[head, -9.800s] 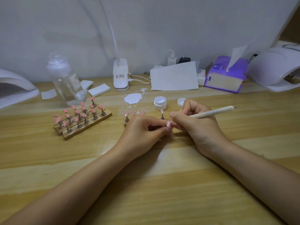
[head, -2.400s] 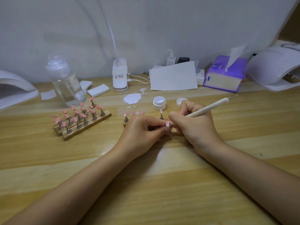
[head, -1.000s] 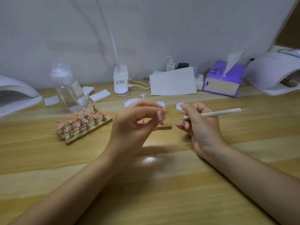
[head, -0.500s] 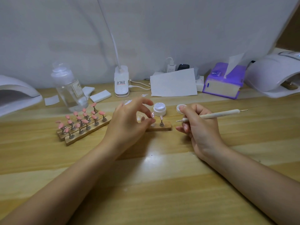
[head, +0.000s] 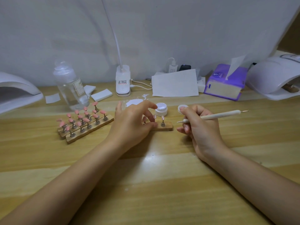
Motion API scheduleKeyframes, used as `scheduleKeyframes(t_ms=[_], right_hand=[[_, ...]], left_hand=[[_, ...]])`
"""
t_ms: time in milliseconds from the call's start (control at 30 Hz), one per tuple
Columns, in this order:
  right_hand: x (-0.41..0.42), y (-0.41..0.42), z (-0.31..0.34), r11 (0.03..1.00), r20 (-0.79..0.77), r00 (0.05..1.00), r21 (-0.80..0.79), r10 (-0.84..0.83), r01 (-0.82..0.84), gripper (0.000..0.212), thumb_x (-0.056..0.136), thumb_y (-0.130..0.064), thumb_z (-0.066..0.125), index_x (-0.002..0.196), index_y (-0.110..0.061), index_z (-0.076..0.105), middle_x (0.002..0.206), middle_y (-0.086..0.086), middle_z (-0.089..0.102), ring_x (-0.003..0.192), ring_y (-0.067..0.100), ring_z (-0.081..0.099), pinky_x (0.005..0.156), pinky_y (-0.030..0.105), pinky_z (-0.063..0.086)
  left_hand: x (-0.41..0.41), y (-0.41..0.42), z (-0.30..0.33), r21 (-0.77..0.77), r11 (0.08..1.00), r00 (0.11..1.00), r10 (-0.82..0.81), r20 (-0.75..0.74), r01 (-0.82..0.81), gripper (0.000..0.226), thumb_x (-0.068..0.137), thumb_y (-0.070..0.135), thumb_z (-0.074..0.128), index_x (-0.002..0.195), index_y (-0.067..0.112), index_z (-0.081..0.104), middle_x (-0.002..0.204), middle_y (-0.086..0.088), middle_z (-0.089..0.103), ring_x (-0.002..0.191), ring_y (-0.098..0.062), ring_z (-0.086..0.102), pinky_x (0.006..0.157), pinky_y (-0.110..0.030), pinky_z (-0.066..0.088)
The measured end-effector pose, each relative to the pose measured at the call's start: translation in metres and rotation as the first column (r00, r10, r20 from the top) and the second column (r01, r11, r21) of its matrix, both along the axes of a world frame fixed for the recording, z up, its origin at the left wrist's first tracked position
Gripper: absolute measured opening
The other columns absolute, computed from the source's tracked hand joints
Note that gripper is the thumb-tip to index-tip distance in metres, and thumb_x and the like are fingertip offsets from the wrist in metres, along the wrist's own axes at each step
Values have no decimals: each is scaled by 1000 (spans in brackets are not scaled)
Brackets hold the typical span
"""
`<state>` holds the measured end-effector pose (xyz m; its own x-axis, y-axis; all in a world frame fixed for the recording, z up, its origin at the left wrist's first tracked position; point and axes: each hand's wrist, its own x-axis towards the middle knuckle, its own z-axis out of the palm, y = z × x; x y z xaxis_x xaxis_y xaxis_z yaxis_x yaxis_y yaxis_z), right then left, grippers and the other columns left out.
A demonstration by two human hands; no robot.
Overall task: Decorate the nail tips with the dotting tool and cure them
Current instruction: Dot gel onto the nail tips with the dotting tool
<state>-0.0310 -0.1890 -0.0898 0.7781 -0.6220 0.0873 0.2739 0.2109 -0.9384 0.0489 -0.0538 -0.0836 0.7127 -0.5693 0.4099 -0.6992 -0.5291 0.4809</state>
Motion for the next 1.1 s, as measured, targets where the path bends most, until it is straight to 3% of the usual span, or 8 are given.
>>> scheduleKeyframes(t_ms=[133, 267, 433, 567, 700, 867, 967, 1100], right_hand=[[0, 0, 0, 1000, -4, 1000, -2, 2, -2, 40, 85, -4, 59, 54, -15, 36, 37, -11, 37, 29, 1, 33, 41, 14, 44], [0, 0, 1, 1000, -2, 1000, 3, 4, -4, 40, 85, -4, 59, 55, -15, 35, 37, -11, 38, 29, 1, 33, 42, 14, 44], [-1, -1, 1, 1000, -11, 1000, -2, 12, -12, 39, 86, -5, 58, 56, -15, 35, 36, -11, 37, 29, 1, 33, 41, 14, 43], [-1, -1, 1, 1000, -10, 1000, -3, 12, -12, 39, 86, -4, 58, 55, -14, 36, 37, -10, 37, 29, 1, 33, 41, 14, 43], [0, -1, 0, 1000, -12, 1000, -5, 16, -16, 40, 85, -4, 58, 55, -15, 36, 37, -10, 37, 29, 1, 33, 42, 14, 44], [-1, -1, 0, 1000, -15, 1000, -9, 19, -19, 40, 85, -4, 58, 54, -15, 36, 36, -10, 36, 29, 2, 34, 42, 14, 44], [-1, -1, 1, 1000, -13, 1000, -9, 17, -17, 41, 85, -4, 58, 53, -15, 35, 36, -10, 36, 29, 1, 34, 41, 14, 44], [-1, -1, 1, 1000, -10, 1000, -2, 14, -14, 41, 85, -4, 59, 53, -15, 36, 37, -10, 37, 29, 2, 34, 42, 15, 44]], left_hand=[[0, 1, 0, -1, 1000, 1000, -2, -4, 2, 36, 78, 26, 70, 109, 32, 53, 77, 22, 58, 95, -6, 52, 107, -30, 1], [5, 8, 6, 52, 999, 1000, -8, -9, 8, 45, 75, 32, 72, 115, 34, 51, 92, 20, 56, 89, -3, 48, 111, -39, 1], [14, 18, 16, 147, 989, 999, -20, -41, 26, 20, 76, 38, 70, 92, 35, 57, 93, 17, 57, 88, -3, 50, 106, -48, 27], [16, 19, 14, 259, 965, 999, -48, -13, 49, 13, 80, 38, 66, 88, 29, 60, 77, 18, 51, 85, -5, 49, 103, -36, 24], [14, 19, 15, 252, 965, 997, -76, -22, 79, 8, 81, 32, 65, 81, 27, 59, 75, 11, 54, 81, -10, 50, 77, -27, 26], [14, 20, 16, 235, 968, 996, -91, -12, 91, 12, 82, 24, 63, 73, 29, 57, 70, 10, 52, 69, -2, 46, 65, -17, 28], [13, 20, 16, 232, 969, 995, -96, 18, 89, 24, 81, 23, 64, 65, 33, 50, 67, 11, 51, 63, 1, 44, 69, -19, 27], [10, 18, 17, 225, 971, 990, -103, 96, 80, 16, 81, 22, 64, 70, 31, 57, 69, 14, 56, 64, -1, 48, 96, -24, 19]])
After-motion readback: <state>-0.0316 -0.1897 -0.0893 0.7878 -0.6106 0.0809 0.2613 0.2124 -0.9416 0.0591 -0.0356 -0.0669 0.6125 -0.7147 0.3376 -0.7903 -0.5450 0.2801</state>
